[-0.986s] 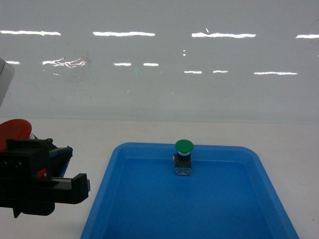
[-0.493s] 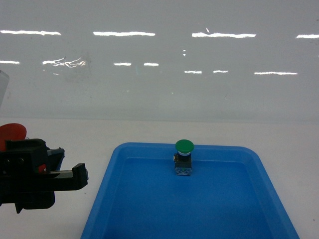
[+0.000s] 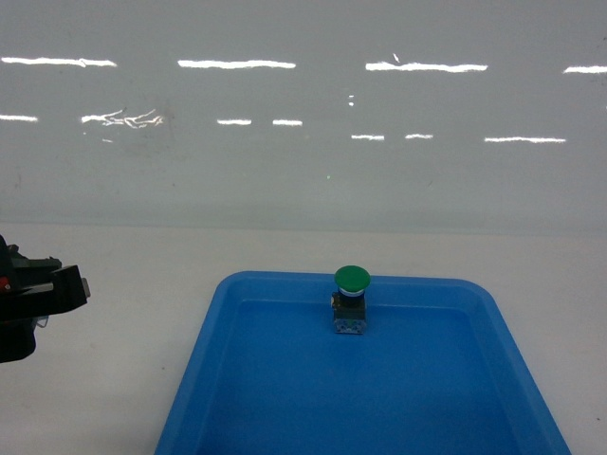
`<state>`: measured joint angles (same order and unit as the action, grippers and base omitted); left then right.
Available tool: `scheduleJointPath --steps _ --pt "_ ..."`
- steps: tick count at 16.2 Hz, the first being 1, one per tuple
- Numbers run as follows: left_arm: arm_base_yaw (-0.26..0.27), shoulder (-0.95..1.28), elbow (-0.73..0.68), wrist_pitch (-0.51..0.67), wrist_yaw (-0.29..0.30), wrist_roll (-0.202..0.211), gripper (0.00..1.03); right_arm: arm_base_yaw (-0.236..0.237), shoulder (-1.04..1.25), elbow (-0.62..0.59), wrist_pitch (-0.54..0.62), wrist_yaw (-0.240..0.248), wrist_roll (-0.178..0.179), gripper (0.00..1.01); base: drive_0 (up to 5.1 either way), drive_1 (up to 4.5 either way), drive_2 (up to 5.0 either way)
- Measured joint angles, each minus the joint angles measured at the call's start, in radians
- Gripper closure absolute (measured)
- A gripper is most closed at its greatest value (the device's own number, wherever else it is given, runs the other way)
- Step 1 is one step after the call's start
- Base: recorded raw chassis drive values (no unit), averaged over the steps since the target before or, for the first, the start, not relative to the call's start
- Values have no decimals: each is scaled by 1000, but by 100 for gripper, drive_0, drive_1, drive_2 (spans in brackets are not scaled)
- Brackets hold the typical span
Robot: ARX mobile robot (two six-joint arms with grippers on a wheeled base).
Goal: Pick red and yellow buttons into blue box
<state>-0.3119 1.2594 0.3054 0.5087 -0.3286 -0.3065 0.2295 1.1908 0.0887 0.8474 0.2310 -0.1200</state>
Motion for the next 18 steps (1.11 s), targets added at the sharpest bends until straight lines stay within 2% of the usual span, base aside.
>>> scheduleJointPath --steps 2,5,9,18 --pt "39 -57 2 -64 15 10 78 0 0 0 0 0 0 73 0 0 0" --pt "37 -166 1 -160 -17 26 78 0 0 0 0 0 0 73 0 0 0" --pt "32 -188 -1 -175 -31 27 78 0 0 0 0 0 0 73 0 0 0" --pt "32 -187 -1 -175 -34 27 78 0 4 1 0 0 0 73 374 -473 103"
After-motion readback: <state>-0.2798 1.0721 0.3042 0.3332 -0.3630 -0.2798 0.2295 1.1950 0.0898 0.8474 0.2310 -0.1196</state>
